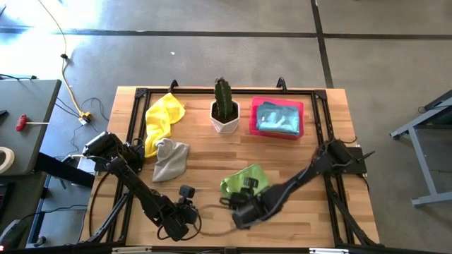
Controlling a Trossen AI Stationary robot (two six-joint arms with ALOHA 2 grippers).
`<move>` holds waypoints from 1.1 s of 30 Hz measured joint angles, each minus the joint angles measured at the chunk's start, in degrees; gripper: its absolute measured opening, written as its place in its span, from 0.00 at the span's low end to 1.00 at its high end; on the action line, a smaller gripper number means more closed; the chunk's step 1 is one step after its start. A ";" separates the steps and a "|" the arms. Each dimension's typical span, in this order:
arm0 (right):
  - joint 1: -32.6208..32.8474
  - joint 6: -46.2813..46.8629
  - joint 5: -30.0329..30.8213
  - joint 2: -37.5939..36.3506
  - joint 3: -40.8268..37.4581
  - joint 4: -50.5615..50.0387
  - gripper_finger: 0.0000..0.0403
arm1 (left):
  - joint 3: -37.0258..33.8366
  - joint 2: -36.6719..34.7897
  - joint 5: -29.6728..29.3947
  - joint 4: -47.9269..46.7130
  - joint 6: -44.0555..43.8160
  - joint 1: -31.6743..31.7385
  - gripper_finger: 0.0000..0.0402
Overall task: Fold microfiber towels
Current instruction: Put the yellow green towel into the pink laundry bin
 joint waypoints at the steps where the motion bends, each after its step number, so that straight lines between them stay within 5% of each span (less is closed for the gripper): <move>1: 0.87 -1.15 1.03 0.00 -0.52 1.23 0.41 | 0.00 0.00 0.00 0.00 -0.01 0.00 0.19; 8: 4.27 -9.91 3.81 1.42 -6.86 14.43 0.41 | 0.00 -0.02 -0.10 0.23 -3.77 0.00 0.19; 33: 3.38 -12.29 5.84 4.39 -10.60 15.06 0.41 | 0.00 -0.02 -0.20 0.57 -9.14 0.02 0.19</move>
